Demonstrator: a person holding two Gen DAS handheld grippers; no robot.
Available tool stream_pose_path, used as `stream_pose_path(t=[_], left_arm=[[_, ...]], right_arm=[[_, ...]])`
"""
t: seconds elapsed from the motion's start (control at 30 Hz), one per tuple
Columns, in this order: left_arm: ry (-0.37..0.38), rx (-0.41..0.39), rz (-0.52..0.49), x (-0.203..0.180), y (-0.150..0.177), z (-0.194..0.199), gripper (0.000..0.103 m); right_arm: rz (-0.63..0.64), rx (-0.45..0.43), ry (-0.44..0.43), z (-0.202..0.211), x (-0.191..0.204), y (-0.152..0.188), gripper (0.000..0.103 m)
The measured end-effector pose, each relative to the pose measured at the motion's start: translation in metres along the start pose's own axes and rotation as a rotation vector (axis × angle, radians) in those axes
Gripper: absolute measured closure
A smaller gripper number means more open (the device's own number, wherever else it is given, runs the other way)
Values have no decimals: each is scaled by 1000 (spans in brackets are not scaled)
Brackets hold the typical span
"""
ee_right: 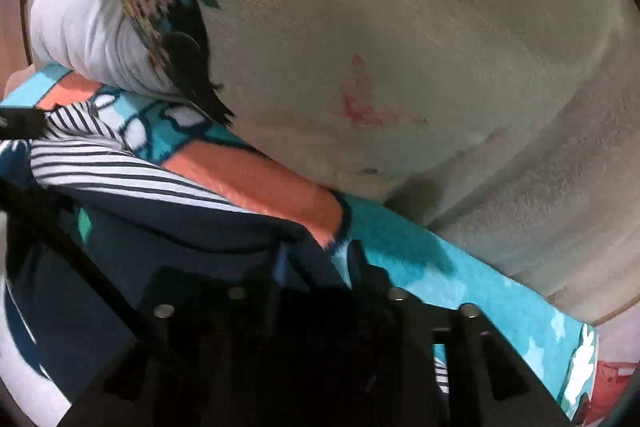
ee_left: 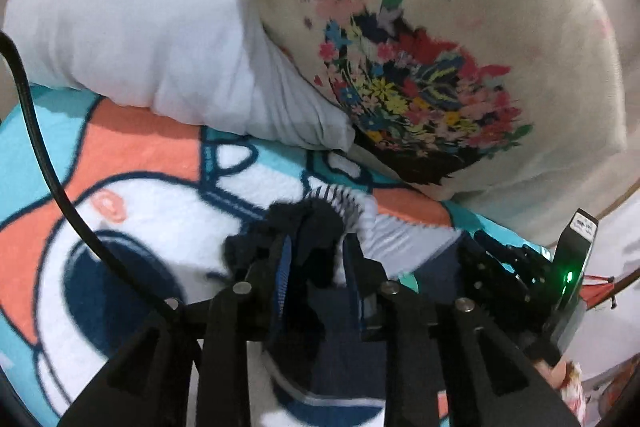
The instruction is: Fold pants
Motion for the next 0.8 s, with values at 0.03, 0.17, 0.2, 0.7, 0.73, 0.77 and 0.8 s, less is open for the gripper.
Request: stream_pose_path(t=[0.03,0.17,0.2,0.7,0.73,0.77,0.8], left_arm=[[-4,-12,-9,0,1,9,63],[-74,-57,-36,15,14,37,55],[-84,-54,-38,19,17,38,55],[-62,82,1,18,46,-41,37],[-65,86,-6,15,47,-43,37],[-74,87,-14,14,48,-44,37],[-83,91,-26,12,48,-45,36]], right_arm=[[-36,-8,-19,8,-9,0,67],[-245,-59,-113,56,-56,13,48],[-294,-60,-134,66,-65,21,42],[-745,47,-216,99,-136,181,41],[-784,-15,-232,109,-136,184,41],[-805,-33,-250,113,-135,187,38],[-820,-29,-270,112,-132,190,37]])
Point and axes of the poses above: each gripper's, at about its wrist camera, not at the fingertips, and z roughly against the way its jaws point, x to its left, y to its underside, the point moved 6 cm from there along -z, roughly the way its jaws point, and after that the axes turned 10 degrees about y, right-handed, at the moved point
